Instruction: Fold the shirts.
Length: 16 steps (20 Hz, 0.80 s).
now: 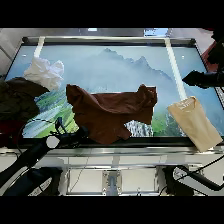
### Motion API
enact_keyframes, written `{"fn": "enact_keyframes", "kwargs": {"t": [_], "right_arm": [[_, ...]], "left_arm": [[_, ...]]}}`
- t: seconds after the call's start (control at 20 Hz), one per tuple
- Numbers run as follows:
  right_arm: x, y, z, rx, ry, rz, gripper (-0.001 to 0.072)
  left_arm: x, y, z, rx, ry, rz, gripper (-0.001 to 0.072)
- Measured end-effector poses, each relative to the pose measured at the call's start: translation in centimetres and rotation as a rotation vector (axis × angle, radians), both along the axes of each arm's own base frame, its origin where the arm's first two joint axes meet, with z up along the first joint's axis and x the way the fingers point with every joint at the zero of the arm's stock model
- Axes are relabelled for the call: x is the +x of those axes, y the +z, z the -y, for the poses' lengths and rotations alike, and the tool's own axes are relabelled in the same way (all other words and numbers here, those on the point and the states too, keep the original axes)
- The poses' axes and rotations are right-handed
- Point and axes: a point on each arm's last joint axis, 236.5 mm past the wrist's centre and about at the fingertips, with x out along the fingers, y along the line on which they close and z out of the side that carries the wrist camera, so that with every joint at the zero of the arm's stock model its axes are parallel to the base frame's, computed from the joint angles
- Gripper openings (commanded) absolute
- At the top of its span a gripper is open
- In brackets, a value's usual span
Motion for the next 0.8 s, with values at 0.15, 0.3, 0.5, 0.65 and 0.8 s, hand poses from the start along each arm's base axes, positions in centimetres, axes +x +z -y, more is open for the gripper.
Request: {"fn": "enact_keyframes", "kwargs": {"t": [0.15, 0.3, 0.5, 0.65, 0.8], "right_arm": [[-0.2, 0.8, 0.0, -0.012, 0.002, 0.023, 0.0445], [-0.3, 1.4, 0.0, -0.020, 0.001, 0.040, 0.0445], [-0.3, 1.7, 0.0, -0.023, 0.000, 0.051, 0.0445], [-0.3, 1.8, -0.1, -0.022, 0.000, 0.054, 0.0445], [-0.3, 1.8, -0.1, -0.020, 0.001, 0.055, 0.0445]], "left_arm": [[0.2, -0.1, 0.1, -0.005, 0.012, -0.001, 0.0439], [0.2, -0.3, 0.2, -0.014, 0.026, -0.016, 0.0439], [0.0, -1.0, 0.7, -0.031, 0.039, -0.049, 0.0436], [0.1, -1.1, 1.3, -0.057, 0.046, -0.054, 0.0239], [0.7, -1.1, 1.4, -0.060, 0.055, -0.029, 0.0014]]}}
